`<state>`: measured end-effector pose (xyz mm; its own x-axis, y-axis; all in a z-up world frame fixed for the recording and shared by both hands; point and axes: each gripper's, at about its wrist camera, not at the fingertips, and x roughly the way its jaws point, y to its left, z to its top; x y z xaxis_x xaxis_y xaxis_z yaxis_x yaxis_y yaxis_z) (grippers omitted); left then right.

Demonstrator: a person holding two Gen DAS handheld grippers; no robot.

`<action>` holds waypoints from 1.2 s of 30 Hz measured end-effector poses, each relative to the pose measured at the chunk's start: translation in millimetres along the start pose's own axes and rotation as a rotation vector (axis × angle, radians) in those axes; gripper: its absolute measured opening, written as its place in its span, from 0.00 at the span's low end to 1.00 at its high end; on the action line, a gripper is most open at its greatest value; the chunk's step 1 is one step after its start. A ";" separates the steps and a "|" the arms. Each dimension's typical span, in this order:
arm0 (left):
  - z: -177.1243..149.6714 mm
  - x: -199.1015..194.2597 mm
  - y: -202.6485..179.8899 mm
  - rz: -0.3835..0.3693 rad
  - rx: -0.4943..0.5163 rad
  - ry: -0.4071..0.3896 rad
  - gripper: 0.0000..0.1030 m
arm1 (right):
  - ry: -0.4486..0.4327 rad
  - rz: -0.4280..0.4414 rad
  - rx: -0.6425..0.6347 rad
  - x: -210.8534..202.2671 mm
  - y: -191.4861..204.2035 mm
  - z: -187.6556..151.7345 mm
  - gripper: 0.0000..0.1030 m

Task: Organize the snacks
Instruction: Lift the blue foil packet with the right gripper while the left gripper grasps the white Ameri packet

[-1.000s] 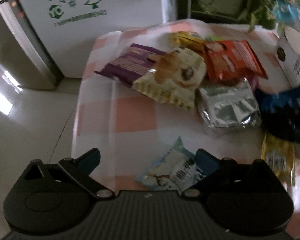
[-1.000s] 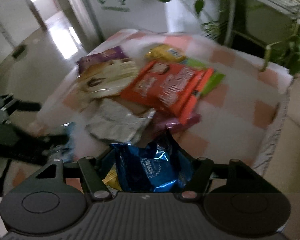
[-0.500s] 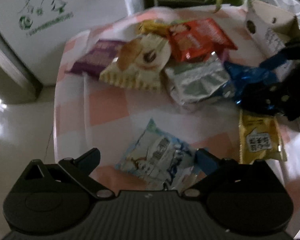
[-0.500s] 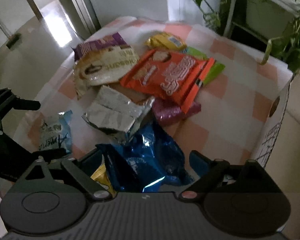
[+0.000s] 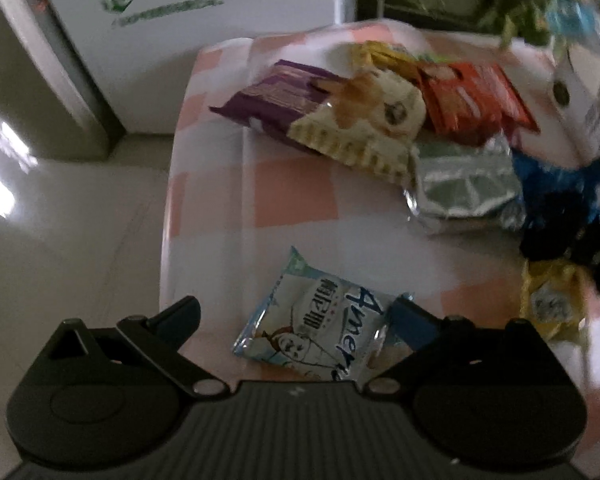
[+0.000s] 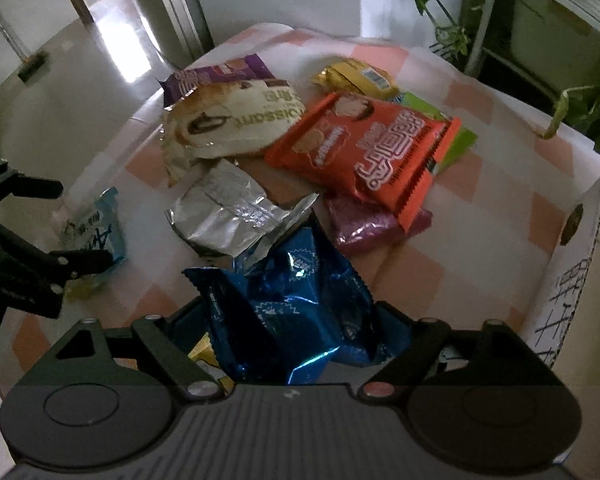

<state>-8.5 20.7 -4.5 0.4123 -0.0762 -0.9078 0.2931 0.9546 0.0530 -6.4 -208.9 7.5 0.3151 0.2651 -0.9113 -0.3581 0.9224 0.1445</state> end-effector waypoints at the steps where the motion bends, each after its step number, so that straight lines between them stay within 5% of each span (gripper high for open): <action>1: 1.2 -1.3 3.0 -0.015 -0.027 0.001 0.98 | -0.001 -0.001 0.000 -0.7 0.0 0.3 0.91; 10: 7.0 9.8 10.0 -0.020 -0.188 0.071 0.98 | 0.025 -0.008 0.055 3.6 -3.1 1.7 0.97; 16: 1.4 17.6 -2.9 0.040 -0.106 0.087 0.99 | 0.050 -0.045 0.040 11.5 -0.1 -0.2 0.98; 27: -3.6 3.2 -2.5 -0.068 -0.067 0.029 0.99 | 0.055 -0.052 0.039 13.9 2.5 0.3 0.99; 36: -16.2 11.9 -8.1 -0.014 0.015 0.061 0.99 | 0.053 -0.056 0.039 15.5 3.5 2.9 0.99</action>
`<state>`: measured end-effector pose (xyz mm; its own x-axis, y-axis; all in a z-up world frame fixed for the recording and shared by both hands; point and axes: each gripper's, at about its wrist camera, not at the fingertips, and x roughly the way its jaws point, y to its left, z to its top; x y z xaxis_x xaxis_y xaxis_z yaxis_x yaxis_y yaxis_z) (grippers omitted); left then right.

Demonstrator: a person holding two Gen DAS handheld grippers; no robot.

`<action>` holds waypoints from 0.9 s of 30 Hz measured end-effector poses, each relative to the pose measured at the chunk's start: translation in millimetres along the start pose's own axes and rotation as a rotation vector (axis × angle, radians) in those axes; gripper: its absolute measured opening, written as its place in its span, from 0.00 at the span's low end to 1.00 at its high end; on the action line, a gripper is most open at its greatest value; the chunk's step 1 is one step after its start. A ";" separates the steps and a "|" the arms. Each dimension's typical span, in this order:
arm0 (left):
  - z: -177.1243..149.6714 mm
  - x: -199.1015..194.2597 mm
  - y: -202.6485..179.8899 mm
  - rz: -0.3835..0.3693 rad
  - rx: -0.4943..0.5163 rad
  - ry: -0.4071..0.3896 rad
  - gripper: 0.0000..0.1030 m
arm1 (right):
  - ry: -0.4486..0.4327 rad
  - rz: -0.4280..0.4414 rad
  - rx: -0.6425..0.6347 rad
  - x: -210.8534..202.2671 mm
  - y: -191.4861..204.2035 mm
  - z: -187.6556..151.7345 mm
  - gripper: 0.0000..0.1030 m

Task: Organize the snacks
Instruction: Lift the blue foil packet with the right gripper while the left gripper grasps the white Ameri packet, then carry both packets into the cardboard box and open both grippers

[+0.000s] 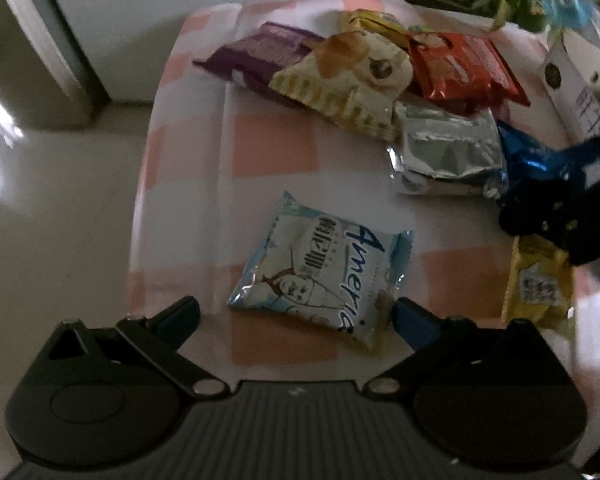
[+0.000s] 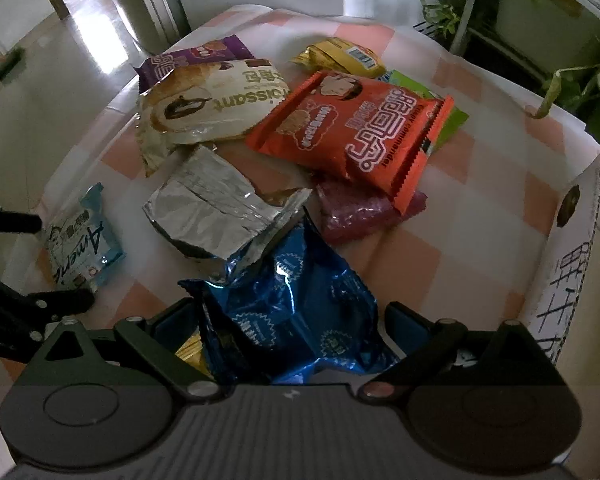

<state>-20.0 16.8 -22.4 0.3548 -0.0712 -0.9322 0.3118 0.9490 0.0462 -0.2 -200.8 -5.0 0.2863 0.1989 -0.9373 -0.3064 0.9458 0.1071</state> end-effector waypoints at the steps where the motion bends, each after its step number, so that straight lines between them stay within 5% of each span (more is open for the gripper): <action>1: 0.7 0.7 -0.2 0.027 0.003 -0.009 0.97 | -0.003 0.001 -0.003 -0.3 0.5 0.2 0.99; 13: 13.2 10.6 -4.7 0.007 0.016 -0.081 0.99 | -0.013 0.008 0.025 -1.3 -2.9 -3.4 0.92; 19: 16.5 6.7 -2.0 -0.031 -0.023 -0.094 0.77 | -0.026 0.022 0.035 -4.6 -5.7 -3.8 0.87; 27: 15.6 -3.4 -1.5 -0.059 -0.037 -0.117 0.63 | -0.064 0.033 0.051 -14.9 -7.6 -1.9 0.85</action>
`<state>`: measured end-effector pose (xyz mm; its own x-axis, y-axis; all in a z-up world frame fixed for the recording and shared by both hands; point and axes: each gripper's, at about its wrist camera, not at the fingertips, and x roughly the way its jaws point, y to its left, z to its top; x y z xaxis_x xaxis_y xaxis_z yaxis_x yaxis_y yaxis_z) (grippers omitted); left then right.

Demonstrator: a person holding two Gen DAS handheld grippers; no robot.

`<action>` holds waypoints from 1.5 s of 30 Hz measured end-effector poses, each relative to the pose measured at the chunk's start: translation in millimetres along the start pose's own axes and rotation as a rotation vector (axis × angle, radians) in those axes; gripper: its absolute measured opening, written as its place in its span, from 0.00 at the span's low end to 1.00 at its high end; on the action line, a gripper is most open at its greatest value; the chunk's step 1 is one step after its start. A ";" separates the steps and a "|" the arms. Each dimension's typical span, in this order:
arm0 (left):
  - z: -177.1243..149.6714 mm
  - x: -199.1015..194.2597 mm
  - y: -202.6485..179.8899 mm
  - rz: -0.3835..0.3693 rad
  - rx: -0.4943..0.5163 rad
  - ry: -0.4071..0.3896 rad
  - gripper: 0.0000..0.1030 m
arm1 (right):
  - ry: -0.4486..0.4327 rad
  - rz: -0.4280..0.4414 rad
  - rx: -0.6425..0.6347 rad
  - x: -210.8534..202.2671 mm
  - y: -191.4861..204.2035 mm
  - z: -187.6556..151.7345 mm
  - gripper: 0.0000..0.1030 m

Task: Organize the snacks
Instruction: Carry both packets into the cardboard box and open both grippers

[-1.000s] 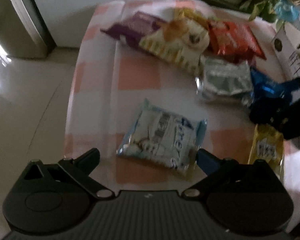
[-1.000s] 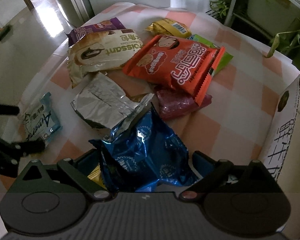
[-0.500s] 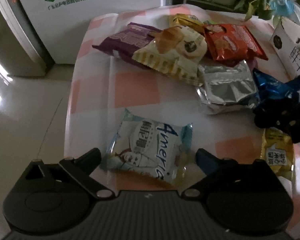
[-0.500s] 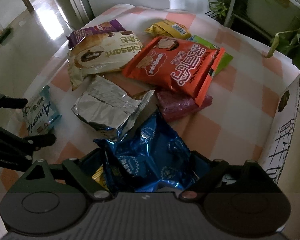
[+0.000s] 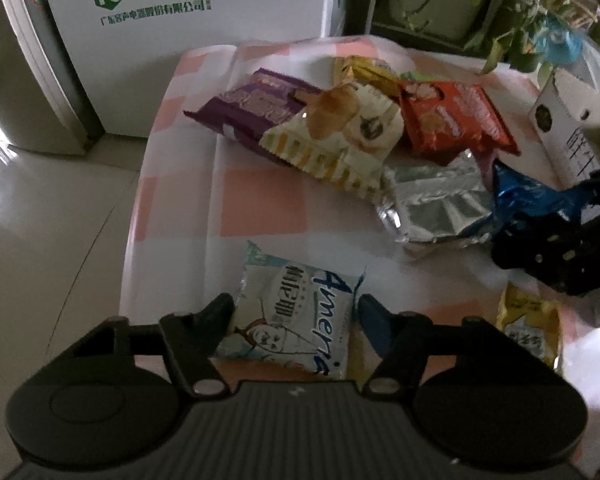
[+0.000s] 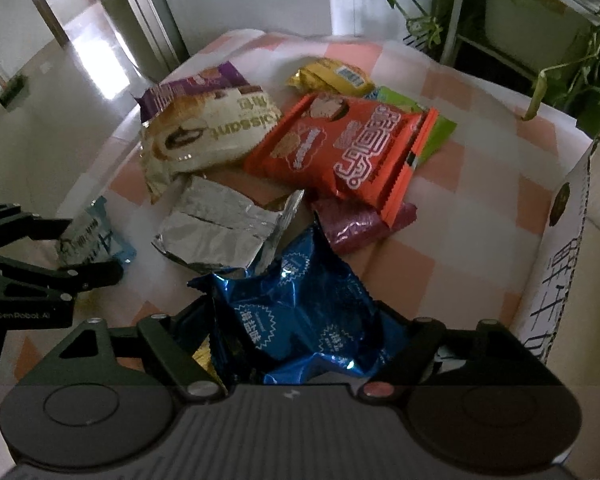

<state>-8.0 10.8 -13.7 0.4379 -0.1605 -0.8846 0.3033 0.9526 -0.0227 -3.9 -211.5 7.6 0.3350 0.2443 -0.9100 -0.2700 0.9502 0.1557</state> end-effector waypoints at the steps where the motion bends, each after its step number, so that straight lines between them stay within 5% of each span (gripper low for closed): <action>1: 0.9 -1.8 -0.8 -0.003 0.001 -0.005 0.60 | -0.005 -0.002 -0.001 -1.3 0.2 0.1 0.85; 14: 3.8 -10.8 -11.9 0.047 0.050 -0.049 0.59 | -0.068 0.003 0.004 -20.5 -1.6 2.3 0.85; 45: 30.4 -56.5 -27.6 -0.071 -0.030 -0.205 0.59 | -0.308 -0.043 0.124 -107.2 -12.8 -16.5 0.85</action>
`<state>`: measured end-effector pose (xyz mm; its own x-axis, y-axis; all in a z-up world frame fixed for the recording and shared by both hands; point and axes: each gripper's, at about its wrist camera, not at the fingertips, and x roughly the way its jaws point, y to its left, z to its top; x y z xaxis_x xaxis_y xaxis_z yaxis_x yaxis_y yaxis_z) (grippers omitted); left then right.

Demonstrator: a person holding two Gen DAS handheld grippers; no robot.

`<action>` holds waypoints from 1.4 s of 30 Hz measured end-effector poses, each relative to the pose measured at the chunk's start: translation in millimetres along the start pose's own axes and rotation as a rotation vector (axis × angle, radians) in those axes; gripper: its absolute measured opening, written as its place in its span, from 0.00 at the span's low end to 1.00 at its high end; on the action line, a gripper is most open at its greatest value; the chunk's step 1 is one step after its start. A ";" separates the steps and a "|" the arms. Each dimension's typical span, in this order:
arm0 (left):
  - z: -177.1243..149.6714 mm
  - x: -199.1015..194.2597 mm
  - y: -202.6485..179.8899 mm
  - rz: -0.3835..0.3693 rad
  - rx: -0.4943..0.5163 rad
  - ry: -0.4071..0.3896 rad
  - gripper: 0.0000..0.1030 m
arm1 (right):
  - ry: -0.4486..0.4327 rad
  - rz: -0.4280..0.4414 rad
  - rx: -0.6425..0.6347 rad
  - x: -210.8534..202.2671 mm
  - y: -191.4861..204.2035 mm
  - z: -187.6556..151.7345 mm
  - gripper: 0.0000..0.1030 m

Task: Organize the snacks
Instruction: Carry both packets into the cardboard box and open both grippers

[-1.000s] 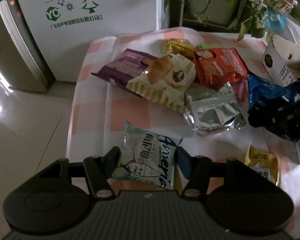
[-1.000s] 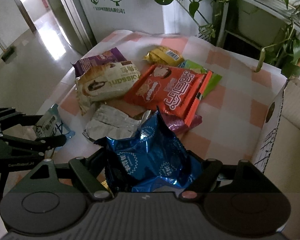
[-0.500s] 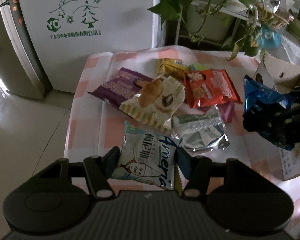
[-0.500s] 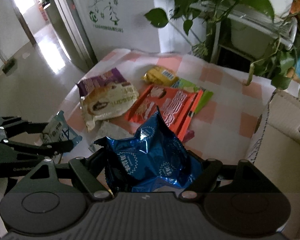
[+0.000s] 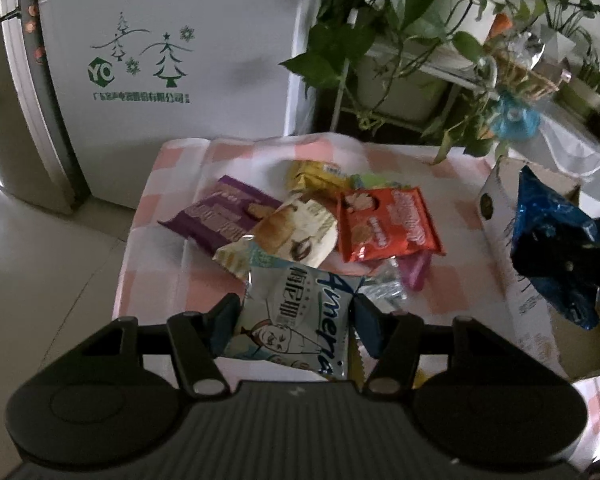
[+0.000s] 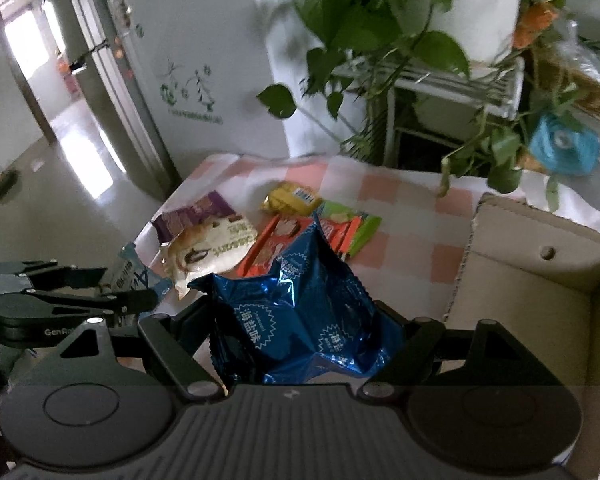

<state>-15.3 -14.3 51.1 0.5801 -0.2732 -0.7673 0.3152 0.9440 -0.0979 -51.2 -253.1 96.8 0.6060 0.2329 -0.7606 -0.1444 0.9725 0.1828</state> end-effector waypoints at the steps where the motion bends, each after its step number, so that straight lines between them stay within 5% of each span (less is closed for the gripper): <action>1: 0.4 -0.6 -2.3 -0.005 0.000 -0.002 0.59 | -0.005 0.000 0.006 -1.4 -2.4 0.3 0.85; 16: -5.8 -3.2 -55.4 -0.069 0.029 -0.011 0.59 | -0.038 -0.070 0.058 -17.6 -47.2 -2.5 0.85; 26: 5.8 -11.5 -122.7 -0.177 0.051 -0.031 0.59 | -0.101 -0.151 0.097 -42.5 -79.2 -6.4 0.85; 42: -0.8 6.5 -197.0 -0.270 0.107 0.028 0.59 | -0.074 -0.252 0.128 -49.8 -105.9 -18.6 0.85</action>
<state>-74.2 -201.8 64.9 0.4441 -0.5058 -0.7396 0.5340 0.8122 -0.2348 -80.6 -367.6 103.7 0.6664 -0.0209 -0.7453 0.1147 0.9906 0.0748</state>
